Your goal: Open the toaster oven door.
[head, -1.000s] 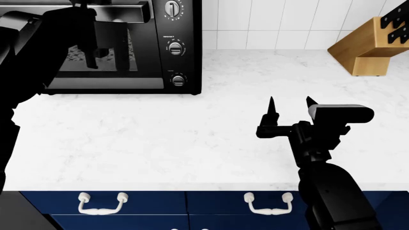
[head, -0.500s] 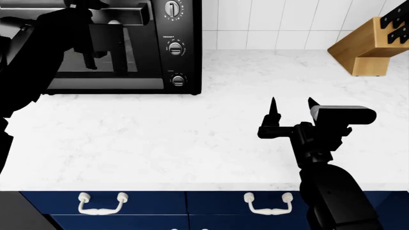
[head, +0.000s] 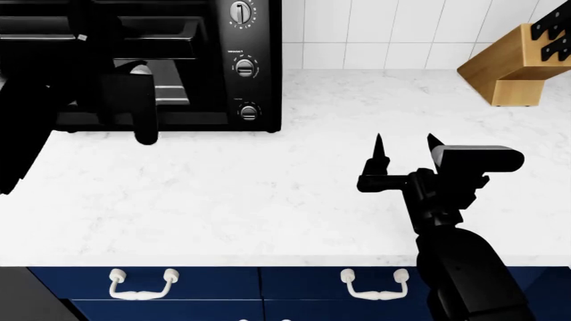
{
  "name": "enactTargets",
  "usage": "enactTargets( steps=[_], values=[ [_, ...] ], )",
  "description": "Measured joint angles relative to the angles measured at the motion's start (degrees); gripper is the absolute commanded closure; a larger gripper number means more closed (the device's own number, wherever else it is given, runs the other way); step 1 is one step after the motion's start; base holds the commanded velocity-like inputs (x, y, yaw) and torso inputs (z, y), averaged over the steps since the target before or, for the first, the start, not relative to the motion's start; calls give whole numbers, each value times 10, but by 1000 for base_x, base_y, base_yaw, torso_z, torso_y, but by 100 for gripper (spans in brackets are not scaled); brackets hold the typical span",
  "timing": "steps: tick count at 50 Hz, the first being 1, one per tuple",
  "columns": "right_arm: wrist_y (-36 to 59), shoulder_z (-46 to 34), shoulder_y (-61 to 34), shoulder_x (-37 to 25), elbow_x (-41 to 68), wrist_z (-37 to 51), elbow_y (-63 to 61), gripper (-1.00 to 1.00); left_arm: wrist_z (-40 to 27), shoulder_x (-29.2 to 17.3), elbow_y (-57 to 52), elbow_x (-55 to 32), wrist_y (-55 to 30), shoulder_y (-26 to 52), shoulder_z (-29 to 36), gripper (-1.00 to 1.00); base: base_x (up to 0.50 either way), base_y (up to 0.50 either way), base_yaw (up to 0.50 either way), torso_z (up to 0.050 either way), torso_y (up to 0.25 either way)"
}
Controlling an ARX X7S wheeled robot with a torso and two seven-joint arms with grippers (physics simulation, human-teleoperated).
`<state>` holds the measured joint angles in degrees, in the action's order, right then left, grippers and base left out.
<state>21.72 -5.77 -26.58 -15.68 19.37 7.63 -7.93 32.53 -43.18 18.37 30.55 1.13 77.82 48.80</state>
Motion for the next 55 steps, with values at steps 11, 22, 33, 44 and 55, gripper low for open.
enactTargets(
  steps=[11, 22, 33, 44, 55],
  values=[
    [1, -4, -3, 0, 3, 1, -3, -100, 35, -63, -138, -18, -63, -54, -14, 100, 0, 0, 1, 0, 0],
    [2, -8, -4, -1, 6, 2, -6, -100, 50, -122, -255, -42, -120, -111, -27, 100, 0, 0, 1, 0, 0],
    [3, -10, -4, -1, 9, 3, -10, -100, 64, -172, -351, -61, -174, -162, -34, 100, 0, 0, 1, 0, 0],
    [2, -11, -4, -2, 12, 5, -11, -100, 68, -211, -418, -76, -211, -209, -34, 100, 0, 0, 1, 0, 0],
    [-1, -11, -1, -3, 16, 5, -11, -100, 64, -243, -467, -89, -245, -261, -28, 100, 0, 0, 0, 0, 0]
  ],
)
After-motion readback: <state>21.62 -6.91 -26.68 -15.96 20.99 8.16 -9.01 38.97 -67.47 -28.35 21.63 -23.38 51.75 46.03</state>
